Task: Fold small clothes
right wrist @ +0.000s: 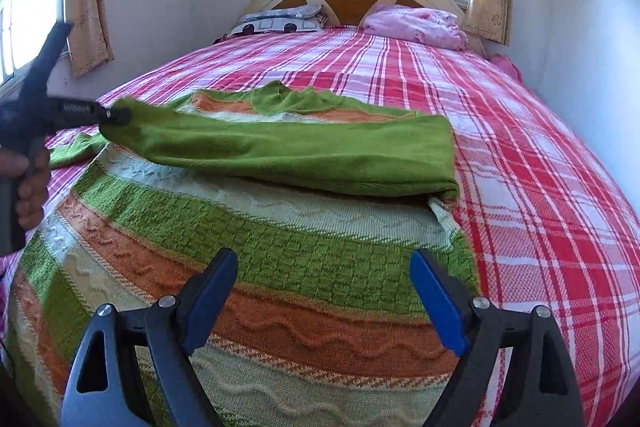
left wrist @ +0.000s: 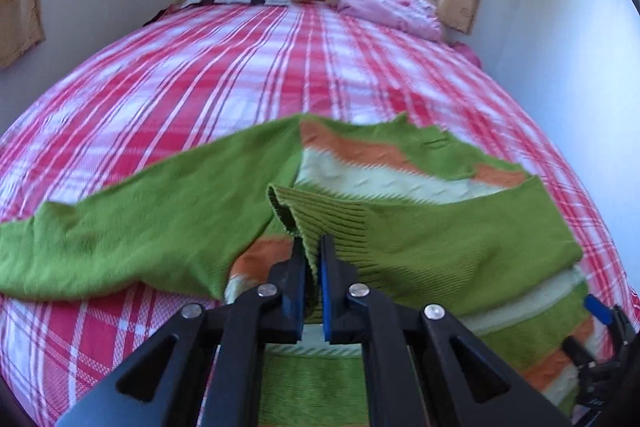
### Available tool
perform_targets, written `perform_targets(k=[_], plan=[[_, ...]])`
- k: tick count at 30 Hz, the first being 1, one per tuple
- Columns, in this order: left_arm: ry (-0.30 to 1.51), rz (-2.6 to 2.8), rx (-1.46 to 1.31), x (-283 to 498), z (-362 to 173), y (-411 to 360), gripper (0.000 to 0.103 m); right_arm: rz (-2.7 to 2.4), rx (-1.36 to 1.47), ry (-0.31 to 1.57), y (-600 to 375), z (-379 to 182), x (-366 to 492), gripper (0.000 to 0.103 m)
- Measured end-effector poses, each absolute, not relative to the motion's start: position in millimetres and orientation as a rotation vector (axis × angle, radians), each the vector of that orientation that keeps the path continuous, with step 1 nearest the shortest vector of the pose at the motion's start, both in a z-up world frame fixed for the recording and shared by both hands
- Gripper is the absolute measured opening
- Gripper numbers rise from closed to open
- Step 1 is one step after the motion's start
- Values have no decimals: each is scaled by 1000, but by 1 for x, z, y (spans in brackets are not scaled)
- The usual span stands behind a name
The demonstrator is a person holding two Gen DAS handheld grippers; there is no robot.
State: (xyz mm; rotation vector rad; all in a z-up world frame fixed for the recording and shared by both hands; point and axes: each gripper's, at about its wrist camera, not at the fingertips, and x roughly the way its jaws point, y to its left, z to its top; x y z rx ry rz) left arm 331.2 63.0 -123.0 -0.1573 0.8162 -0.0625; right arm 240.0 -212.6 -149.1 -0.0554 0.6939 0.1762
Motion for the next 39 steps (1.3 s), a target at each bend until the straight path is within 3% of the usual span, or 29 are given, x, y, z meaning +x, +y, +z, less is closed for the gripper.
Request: perform_targets(k=[7,9,13,20,25,31,35,37,39], plan=[[819,-47,-123,327,-137,61,18,247,-51,654,-216,-114,244,88],[840,-32,-159,331,-141,67,30,252,-65,639,-215,-95,261,88],[825,-43,-182,325,-145,70,41,216,-69,650,-217,-85,309,88],[800,-73,-191,318,-146,70,49,220,59,912,-228,-151,341,88],[800,-95,-237,321,-148,74,50,159,-183,897,-201,-143,313,88],[772,-104,-258,316,-146,76,56,244,-151,750,-156,-102,323,88],[730,-95,-280,307,-140,83,61,317,-9,886,-143,-136,347,88],[724,-53,-274,298,-133,89,76,292,-15,948,-138,-159,339,88],[696,-49,-288,282,-126,101,82,274,-113,925,-128,-160,320,88]])
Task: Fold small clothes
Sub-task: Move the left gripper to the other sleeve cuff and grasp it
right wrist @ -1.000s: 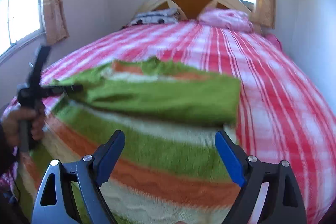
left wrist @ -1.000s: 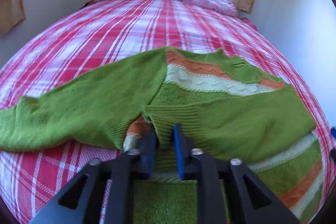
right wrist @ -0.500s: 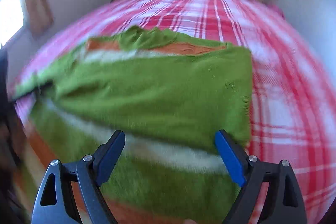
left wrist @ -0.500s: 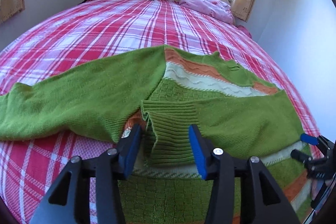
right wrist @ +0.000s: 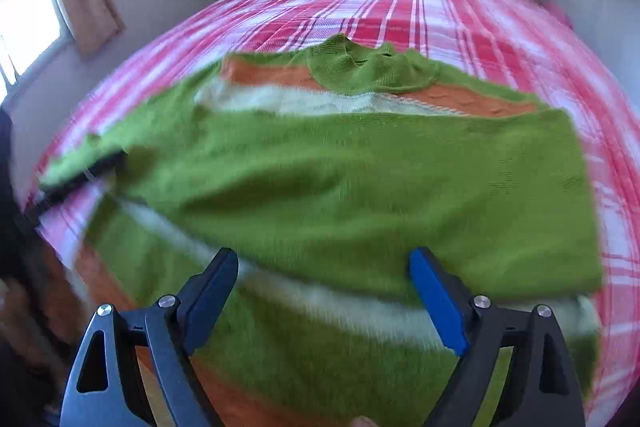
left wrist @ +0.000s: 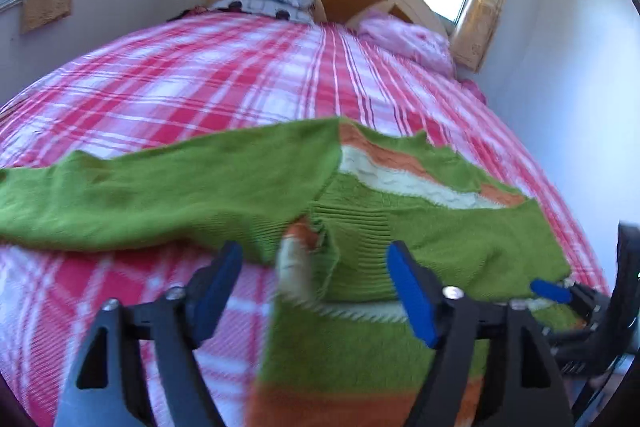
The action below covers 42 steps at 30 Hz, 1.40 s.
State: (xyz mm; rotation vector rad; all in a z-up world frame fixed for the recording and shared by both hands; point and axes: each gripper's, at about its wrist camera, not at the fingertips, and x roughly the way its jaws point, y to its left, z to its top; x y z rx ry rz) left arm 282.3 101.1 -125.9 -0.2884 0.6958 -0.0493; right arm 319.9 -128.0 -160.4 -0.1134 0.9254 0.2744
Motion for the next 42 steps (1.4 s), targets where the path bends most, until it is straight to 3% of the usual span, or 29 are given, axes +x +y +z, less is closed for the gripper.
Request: perform_targets(k=[4,7,11,15,27,32,39,42], plan=[[644,25,-206,254,-110,134,87,314,-144,925,-116,-146,307,88],[643,119,-157,244,-106,169,94,349,-137,800,-96,-123,315,88],[671,277,-142,232,-111,228,94,442,-114,787,-56,-129,337,88],[706,372,-187,219,-123,273,94,514,-115,907,-22,-162,350,90],[760,512,-398,198,-153,345,93,588,-236,845,4,-167,315,90],[759,513,-520,205,-157,365,88,565,-275,835,8,-167,313,90],[768,506,-582,229,-160,378,67,548,-280,823,8,-167,313,90],[764,524,-595,240,-163,383,67,539,-287,815,9,-167,312,90]])
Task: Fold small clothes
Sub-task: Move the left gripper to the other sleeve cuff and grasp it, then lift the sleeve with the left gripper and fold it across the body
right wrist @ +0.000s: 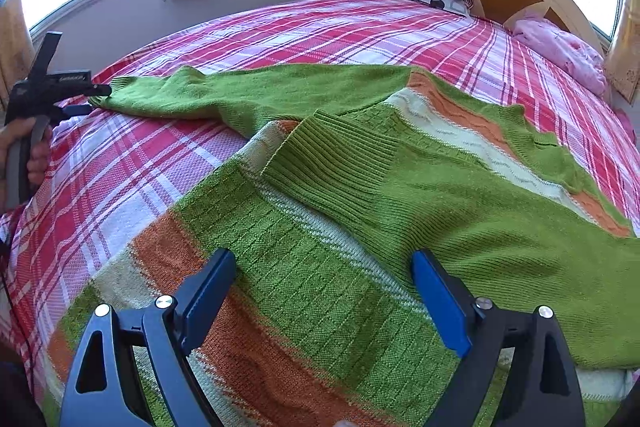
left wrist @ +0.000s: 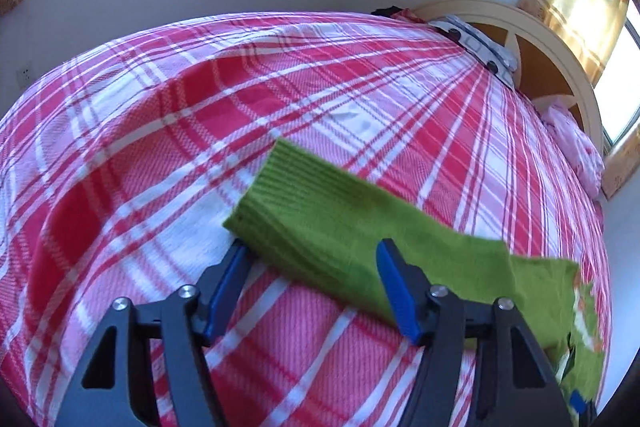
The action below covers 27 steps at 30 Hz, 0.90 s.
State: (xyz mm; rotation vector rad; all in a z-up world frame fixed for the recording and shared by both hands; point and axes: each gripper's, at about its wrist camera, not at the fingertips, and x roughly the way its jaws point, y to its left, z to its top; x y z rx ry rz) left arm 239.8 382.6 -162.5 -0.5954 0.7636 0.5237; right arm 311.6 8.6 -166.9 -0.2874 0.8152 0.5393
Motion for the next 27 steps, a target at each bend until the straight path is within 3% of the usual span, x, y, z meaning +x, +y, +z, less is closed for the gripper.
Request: perform_targets(k=[3,5,6,7,27], plan=[[770,550,-567,249,-162,383,65,534,-290,810,9,-167,310,90],[770,571,-553,250,-161,384,46,530,-289,809,9,-167,310,90],[768,559,-556,250,-161,386,18,529,-288,808,9,-167,310,90],[776,547,-563,251,-162,388,11,527,-286,808,9,-167,310,90],[624,338,-484,256,-84,330,8,509,-281,802,6,-166,311,90]])
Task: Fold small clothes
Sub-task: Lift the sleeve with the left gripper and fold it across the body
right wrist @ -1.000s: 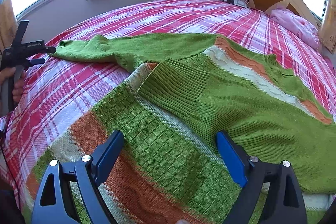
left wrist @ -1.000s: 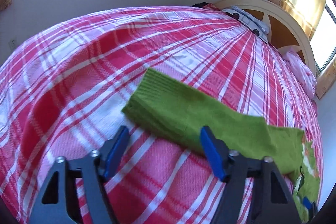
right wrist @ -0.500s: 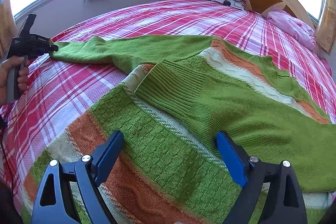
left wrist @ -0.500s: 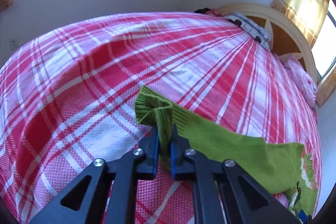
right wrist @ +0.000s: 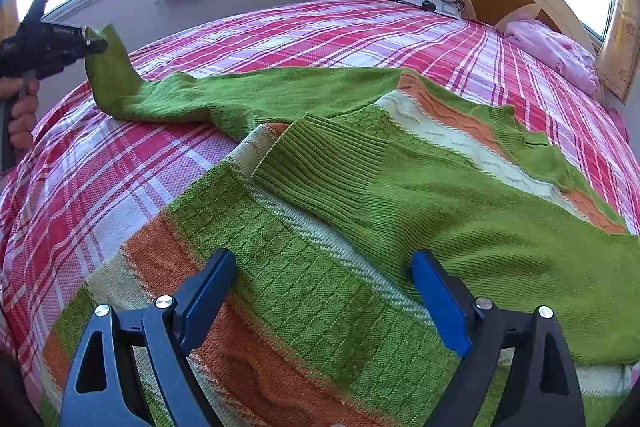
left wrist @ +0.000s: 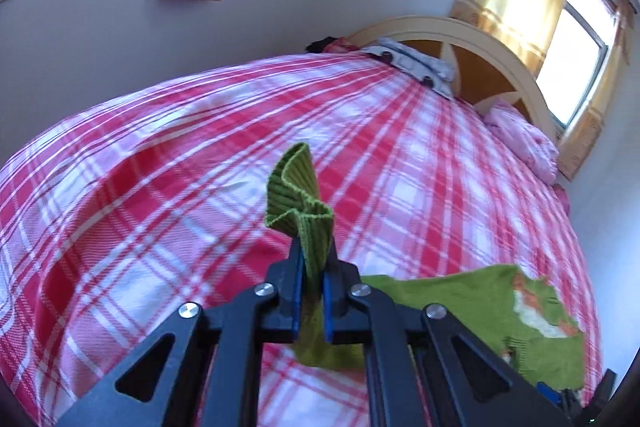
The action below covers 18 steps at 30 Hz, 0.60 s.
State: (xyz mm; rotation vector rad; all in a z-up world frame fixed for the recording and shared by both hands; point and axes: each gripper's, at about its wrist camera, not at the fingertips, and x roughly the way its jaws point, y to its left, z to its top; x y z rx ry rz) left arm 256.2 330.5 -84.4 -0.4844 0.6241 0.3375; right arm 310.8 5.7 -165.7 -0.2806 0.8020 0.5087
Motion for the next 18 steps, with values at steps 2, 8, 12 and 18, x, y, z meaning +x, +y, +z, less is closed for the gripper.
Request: perform_targets(k=[2,8,12,18], plan=[[616,301,-491,260,-75,319,8,508,-267,800,3,-163,310,90],[557,175,-444,272,-31,276,8,509,-147,806,-27,-137,296,90],[535,113,-442,280,-12,254,8,502,-171,765,-48,-122,269,90],[499,41,-420,290,13,212,8,459,-134,754,-88,-122,234,90]])
